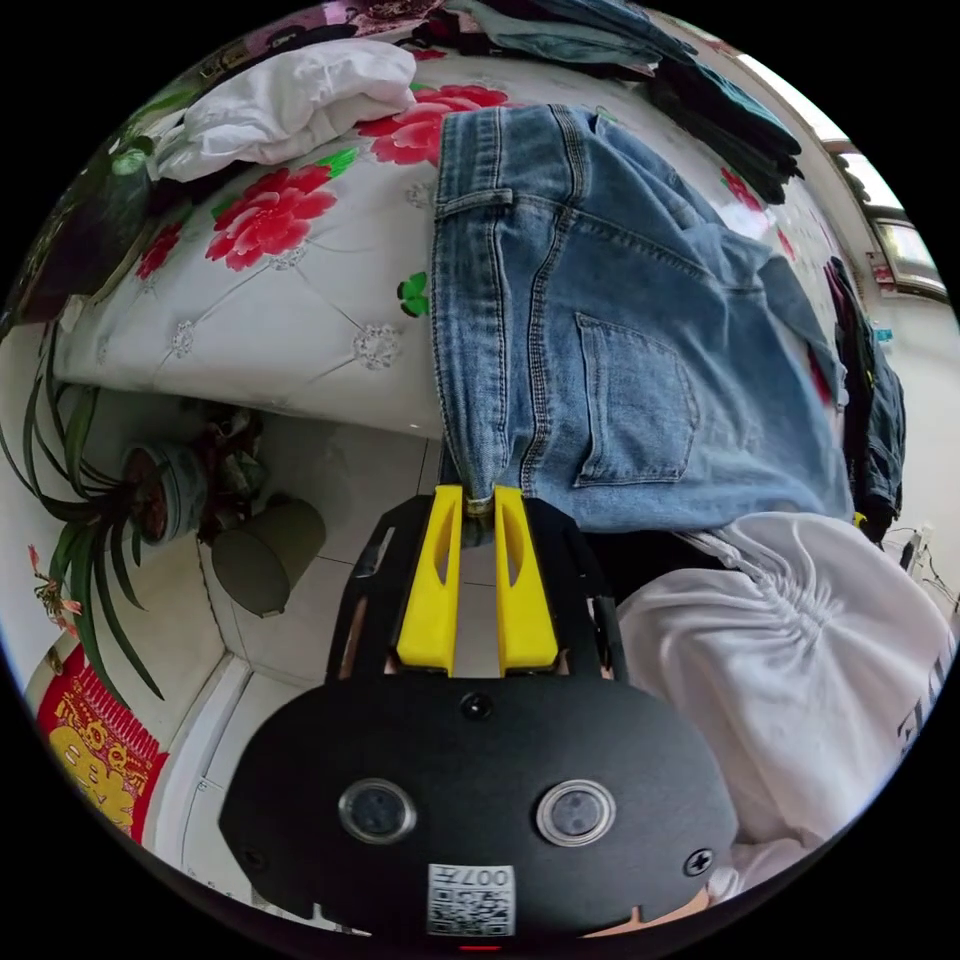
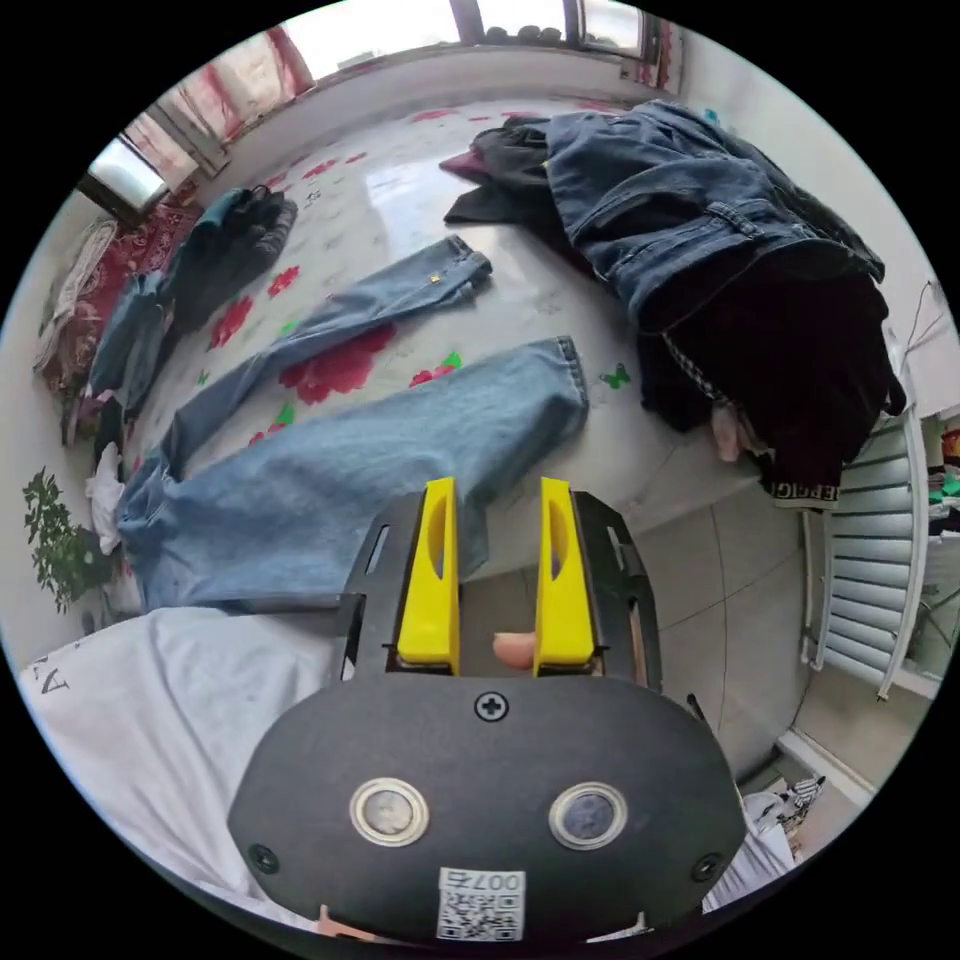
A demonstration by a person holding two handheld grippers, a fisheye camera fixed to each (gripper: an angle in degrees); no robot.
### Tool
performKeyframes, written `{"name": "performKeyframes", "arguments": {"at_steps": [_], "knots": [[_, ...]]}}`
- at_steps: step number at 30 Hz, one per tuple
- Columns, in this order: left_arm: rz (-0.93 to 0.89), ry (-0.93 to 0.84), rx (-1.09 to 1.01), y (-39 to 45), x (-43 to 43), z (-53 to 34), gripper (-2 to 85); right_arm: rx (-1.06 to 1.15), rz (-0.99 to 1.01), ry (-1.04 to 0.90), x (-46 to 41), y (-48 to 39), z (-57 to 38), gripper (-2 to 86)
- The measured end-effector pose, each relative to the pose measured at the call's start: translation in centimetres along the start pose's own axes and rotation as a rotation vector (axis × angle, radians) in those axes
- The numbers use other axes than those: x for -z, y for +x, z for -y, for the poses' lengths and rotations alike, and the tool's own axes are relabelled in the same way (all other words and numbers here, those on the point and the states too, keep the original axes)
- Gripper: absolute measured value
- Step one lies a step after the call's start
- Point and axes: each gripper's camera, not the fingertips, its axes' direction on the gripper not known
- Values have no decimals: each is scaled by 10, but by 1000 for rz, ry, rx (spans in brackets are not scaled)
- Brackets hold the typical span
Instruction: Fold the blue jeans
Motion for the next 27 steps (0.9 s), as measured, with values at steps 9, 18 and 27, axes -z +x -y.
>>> {"name": "performKeyframes", "arguments": {"at_steps": [9, 18, 27], "knots": [[89, 298, -23, 2, 110, 51, 73, 362, 74, 148, -21, -138, 115, 84], [89, 165, -266, 104, 33, 283, 99, 607, -35, -157, -141, -273, 253, 94], [323, -47, -479, 159, -46, 344, 2, 756, -69, -316, -170, -299, 294, 20]]}}
